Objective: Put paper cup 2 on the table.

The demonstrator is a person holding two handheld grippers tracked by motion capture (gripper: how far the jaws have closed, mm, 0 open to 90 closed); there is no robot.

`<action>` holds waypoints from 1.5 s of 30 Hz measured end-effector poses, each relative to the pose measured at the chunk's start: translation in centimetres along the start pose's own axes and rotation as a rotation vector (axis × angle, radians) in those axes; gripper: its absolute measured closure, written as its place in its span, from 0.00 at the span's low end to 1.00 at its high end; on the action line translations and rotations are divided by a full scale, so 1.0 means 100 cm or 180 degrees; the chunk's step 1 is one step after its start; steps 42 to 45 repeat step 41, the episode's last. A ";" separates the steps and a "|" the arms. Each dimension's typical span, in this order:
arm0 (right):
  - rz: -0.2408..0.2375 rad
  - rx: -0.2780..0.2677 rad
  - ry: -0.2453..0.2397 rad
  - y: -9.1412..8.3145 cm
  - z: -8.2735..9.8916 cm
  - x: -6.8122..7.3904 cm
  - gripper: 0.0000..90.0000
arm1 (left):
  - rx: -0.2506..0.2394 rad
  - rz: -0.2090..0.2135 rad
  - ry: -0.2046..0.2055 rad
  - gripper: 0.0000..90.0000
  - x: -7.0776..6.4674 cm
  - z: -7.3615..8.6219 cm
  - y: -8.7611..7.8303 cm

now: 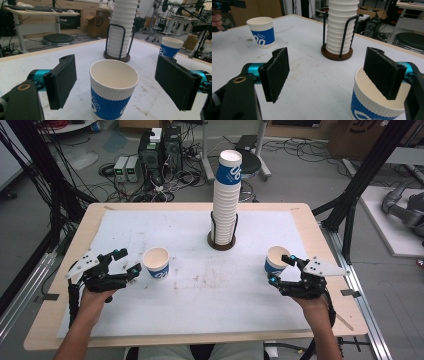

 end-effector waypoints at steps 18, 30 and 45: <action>0.0126 -0.0024 -0.0062 -0.005 0.000 0.004 0.24 | -0.0051 -0.0015 0.0059 0.20 -0.002 -0.004 -0.005; 0.0132 -0.0049 -0.0051 -0.006 0.000 0.002 0.24 | -0.0062 -0.0070 0.0069 0.20 -0.001 -0.004 -0.007; 0.0130 -0.0052 -0.0045 -0.006 -0.001 0.000 0.24 | -0.0069 -0.0069 0.0073 0.20 -0.001 -0.004 -0.008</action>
Point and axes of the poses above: each handheld gripper's, and its own axes: y roughly forward along the jaws, z roughly out of its underside, x roughly to its left, the point moved 8 cm from there along y, roughly forward along the jaws, and after that the axes turned 14 degrees about y, right-handed, at the moved point
